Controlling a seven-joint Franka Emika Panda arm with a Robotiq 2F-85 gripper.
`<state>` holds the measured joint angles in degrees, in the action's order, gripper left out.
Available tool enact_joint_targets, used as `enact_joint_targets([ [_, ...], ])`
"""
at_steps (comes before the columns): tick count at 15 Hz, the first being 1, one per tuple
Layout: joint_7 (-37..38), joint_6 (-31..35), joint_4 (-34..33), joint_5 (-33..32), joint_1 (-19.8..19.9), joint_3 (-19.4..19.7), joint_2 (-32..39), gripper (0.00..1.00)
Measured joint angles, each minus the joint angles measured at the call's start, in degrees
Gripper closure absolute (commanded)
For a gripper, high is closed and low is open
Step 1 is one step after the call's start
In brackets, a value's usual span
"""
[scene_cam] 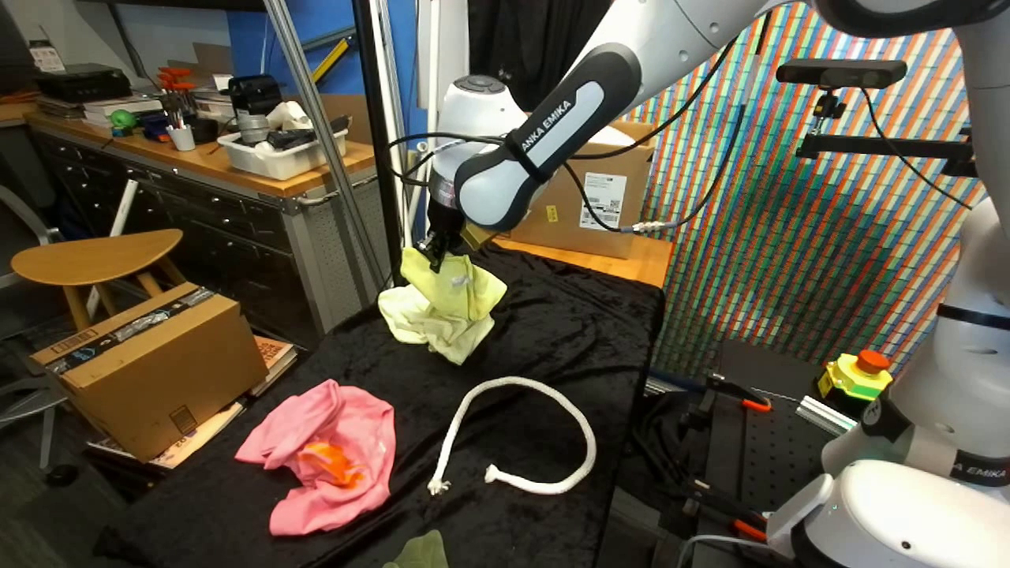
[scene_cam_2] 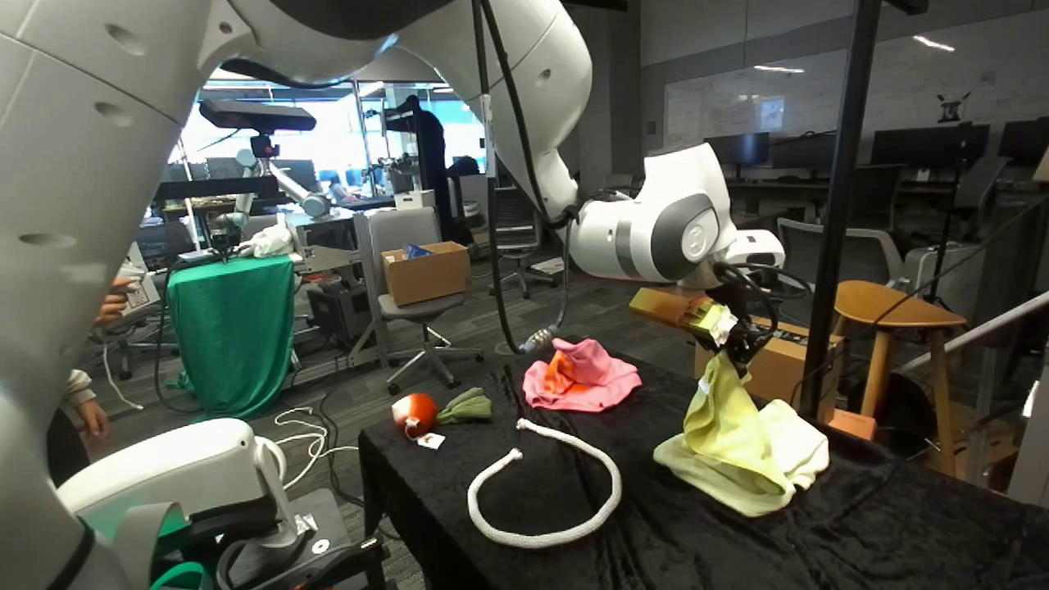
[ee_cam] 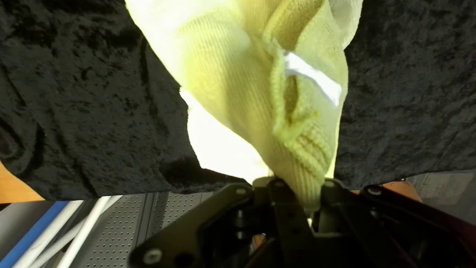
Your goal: Put all the objects together on the right side of the table
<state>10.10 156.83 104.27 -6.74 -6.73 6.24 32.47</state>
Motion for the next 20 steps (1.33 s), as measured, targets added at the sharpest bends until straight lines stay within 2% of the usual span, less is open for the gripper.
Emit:
enact_joint_targets([
  [8,4.79,-2.26,-2.75,-3.95,-3.84,4.48,3.38,0.02],
  [15,7.08,-8.38,-2.88,-12.55,-8.39,5.89,3.27,0.0],
  [20,7.03,-12.94,-2.87,-18.47,-12.62,4.85,2.18,0.0],
])
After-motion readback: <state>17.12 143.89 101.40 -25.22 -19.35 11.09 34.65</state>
